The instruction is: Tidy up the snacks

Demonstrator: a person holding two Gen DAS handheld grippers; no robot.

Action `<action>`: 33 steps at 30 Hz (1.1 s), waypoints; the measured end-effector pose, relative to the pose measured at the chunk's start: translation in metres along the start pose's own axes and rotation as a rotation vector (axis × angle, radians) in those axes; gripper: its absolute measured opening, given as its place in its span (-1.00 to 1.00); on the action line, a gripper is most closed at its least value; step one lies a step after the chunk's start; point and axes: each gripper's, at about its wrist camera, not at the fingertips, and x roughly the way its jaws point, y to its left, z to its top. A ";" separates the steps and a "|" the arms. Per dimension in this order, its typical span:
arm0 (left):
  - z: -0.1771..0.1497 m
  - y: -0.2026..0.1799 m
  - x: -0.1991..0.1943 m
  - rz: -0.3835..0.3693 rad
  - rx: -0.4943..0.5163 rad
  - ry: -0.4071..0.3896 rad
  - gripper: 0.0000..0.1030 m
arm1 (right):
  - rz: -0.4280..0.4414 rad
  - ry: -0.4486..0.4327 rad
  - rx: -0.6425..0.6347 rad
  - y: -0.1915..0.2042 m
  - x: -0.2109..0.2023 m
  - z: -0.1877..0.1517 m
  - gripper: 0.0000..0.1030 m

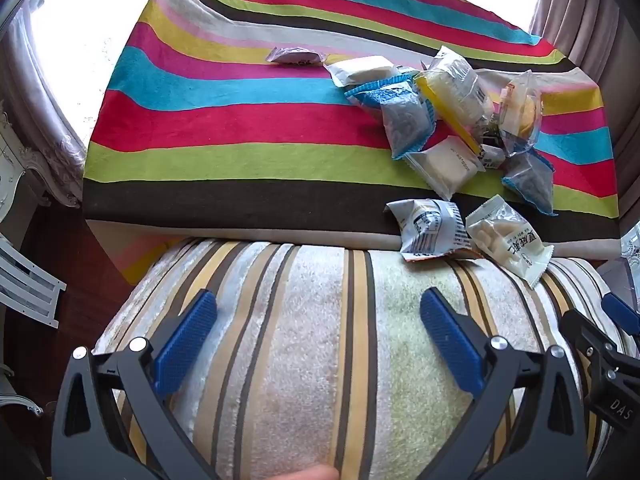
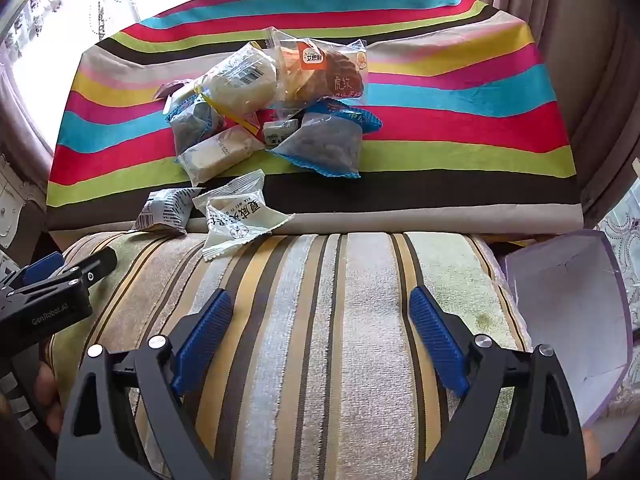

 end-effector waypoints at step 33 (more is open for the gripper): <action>-0.005 0.001 -0.003 0.024 0.012 -0.014 0.97 | -0.003 -0.023 0.002 -0.001 -0.003 -0.002 0.70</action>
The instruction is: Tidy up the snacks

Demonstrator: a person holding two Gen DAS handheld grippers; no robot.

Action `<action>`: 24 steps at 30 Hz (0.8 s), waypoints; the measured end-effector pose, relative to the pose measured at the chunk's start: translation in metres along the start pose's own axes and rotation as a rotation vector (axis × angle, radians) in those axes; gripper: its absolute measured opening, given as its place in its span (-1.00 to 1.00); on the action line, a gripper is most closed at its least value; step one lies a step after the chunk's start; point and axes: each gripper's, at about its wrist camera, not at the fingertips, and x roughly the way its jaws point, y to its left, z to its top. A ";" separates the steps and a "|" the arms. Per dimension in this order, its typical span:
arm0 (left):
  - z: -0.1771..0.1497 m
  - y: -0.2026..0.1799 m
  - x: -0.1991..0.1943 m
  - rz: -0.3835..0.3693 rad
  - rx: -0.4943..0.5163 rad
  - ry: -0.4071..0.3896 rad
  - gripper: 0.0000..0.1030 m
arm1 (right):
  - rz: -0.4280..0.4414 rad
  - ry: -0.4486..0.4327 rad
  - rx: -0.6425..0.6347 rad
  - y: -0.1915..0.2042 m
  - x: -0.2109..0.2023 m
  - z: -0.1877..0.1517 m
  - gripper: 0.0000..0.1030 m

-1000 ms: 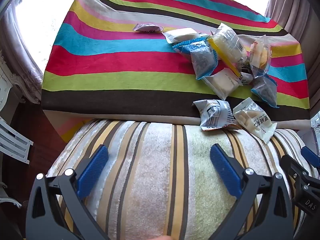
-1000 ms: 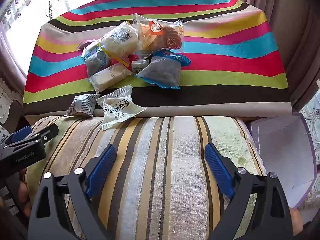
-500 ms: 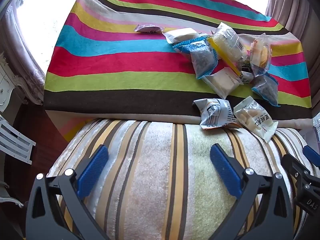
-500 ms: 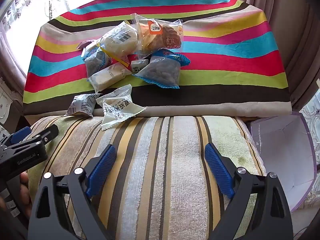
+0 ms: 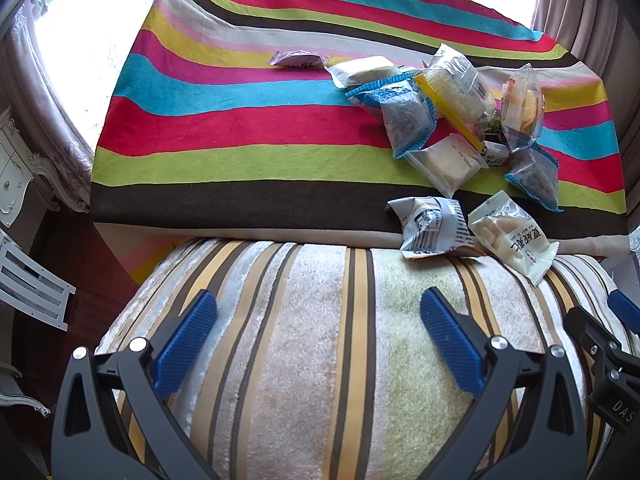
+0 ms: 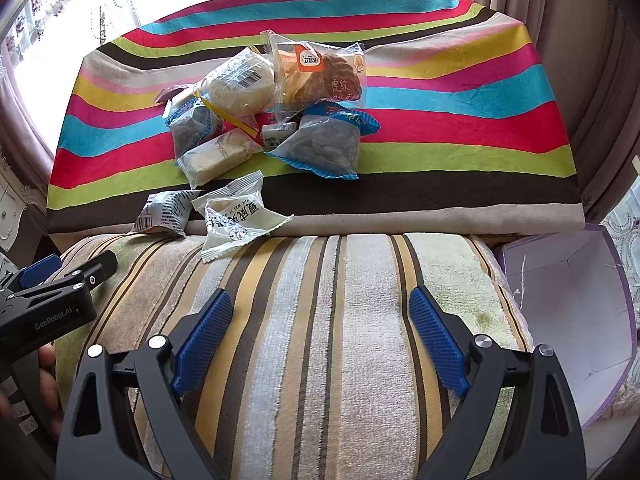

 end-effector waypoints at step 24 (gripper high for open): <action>-0.001 -0.006 -0.001 0.009 0.002 -0.001 0.97 | -0.002 -0.001 -0.002 0.001 0.001 0.000 0.70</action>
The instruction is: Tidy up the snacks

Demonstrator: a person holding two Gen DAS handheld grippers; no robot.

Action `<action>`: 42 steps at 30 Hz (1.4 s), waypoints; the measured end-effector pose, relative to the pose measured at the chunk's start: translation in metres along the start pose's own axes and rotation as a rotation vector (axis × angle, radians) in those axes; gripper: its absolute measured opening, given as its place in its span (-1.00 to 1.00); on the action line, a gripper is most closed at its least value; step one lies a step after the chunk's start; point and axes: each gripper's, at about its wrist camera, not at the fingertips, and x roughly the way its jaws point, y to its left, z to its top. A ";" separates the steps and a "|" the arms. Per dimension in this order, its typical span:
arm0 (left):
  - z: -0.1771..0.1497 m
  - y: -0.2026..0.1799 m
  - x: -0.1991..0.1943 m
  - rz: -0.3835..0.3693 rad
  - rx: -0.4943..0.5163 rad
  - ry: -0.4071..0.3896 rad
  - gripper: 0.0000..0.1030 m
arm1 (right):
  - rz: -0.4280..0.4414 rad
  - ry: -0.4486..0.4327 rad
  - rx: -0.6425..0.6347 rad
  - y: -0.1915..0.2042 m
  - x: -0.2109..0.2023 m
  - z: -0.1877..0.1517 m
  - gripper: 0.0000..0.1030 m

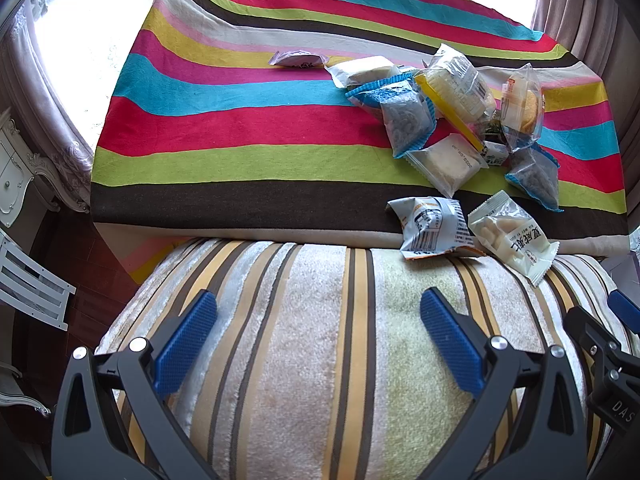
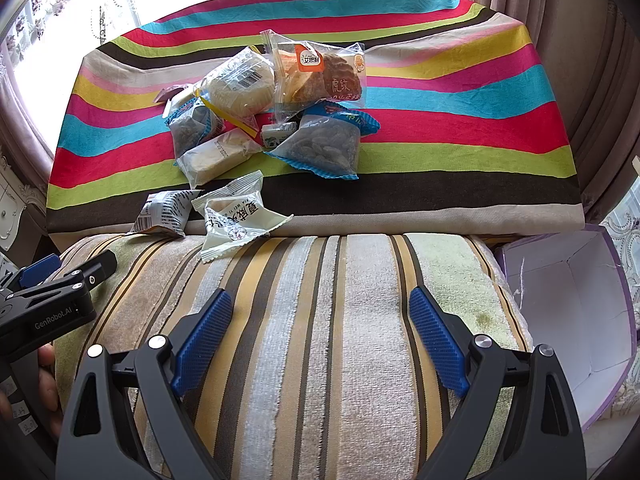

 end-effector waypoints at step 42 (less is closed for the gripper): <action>0.003 0.004 -0.001 -0.023 -0.051 0.016 0.97 | 0.013 0.024 0.002 0.000 0.004 0.002 0.70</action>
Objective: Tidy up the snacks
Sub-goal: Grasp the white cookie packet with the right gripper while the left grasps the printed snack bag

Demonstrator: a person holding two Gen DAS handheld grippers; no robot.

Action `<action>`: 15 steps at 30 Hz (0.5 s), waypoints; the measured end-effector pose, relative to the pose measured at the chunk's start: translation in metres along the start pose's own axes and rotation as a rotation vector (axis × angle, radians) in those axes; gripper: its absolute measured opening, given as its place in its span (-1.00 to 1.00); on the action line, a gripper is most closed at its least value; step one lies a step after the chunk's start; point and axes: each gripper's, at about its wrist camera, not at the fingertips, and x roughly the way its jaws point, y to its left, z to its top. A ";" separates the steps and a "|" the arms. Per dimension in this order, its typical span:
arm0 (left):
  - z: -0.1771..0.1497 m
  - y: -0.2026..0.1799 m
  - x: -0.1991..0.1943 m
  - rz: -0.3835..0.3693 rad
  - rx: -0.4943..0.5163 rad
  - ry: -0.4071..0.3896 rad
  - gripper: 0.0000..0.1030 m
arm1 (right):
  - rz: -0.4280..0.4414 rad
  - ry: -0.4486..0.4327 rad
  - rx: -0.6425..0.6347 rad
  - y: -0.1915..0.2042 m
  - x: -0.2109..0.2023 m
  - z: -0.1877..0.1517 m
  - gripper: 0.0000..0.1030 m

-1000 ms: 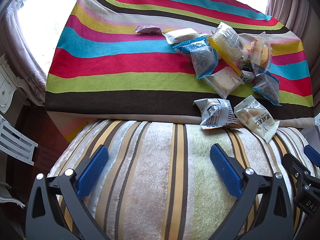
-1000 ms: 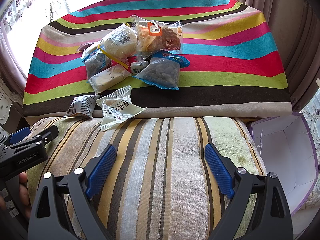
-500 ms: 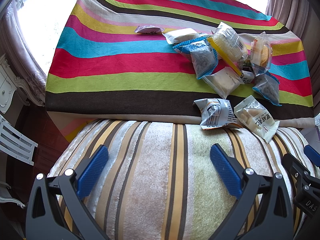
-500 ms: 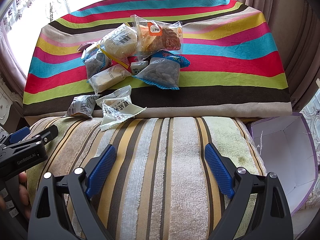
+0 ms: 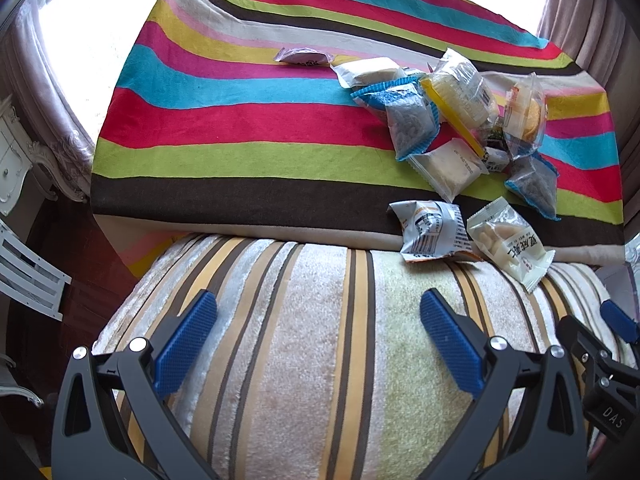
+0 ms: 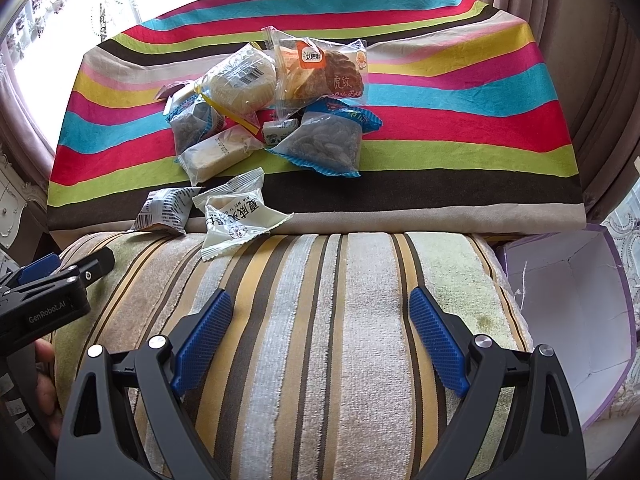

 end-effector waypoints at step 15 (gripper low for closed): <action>0.030 -0.012 -0.006 -0.151 0.030 -0.057 0.97 | 0.082 0.051 -0.043 0.008 0.023 0.031 0.69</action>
